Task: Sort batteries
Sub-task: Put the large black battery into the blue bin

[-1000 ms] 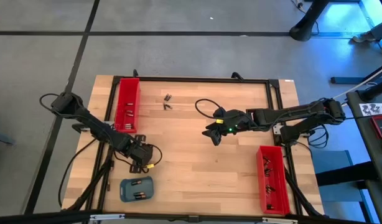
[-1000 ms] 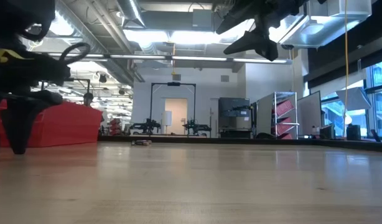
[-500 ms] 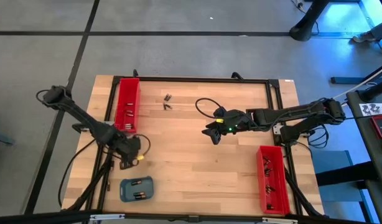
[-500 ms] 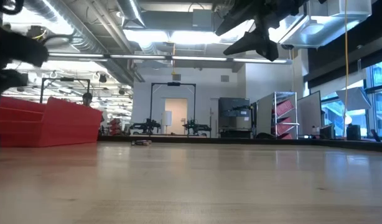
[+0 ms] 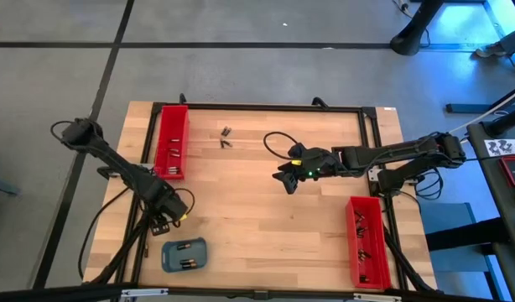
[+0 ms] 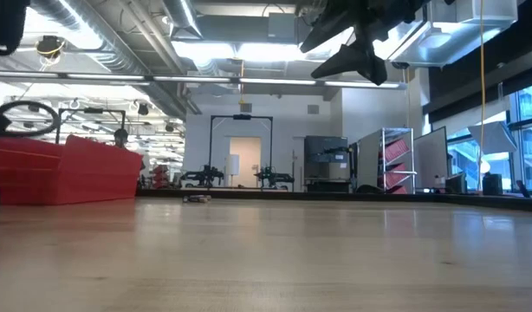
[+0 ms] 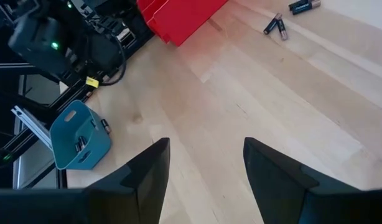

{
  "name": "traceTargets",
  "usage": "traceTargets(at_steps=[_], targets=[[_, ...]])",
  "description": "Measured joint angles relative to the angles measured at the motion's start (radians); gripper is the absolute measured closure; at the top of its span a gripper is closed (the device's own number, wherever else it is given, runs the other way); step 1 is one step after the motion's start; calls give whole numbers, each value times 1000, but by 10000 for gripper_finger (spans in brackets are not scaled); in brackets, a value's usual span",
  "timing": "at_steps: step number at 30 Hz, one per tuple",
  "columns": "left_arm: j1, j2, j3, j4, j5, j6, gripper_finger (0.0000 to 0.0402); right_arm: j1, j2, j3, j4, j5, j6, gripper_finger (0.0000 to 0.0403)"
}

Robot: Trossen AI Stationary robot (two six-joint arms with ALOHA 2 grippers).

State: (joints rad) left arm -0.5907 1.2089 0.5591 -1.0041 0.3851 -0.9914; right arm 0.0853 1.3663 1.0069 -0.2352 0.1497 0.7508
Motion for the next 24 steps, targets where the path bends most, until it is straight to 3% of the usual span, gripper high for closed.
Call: traceTargets(at_steps=[12,24], targets=[[-54,246,1,55,20,159,137,0,0,0,-3,-16,-22,198],[-124,303,27,70,25,60,137,0,0,0,-7,-30,-23,198]])
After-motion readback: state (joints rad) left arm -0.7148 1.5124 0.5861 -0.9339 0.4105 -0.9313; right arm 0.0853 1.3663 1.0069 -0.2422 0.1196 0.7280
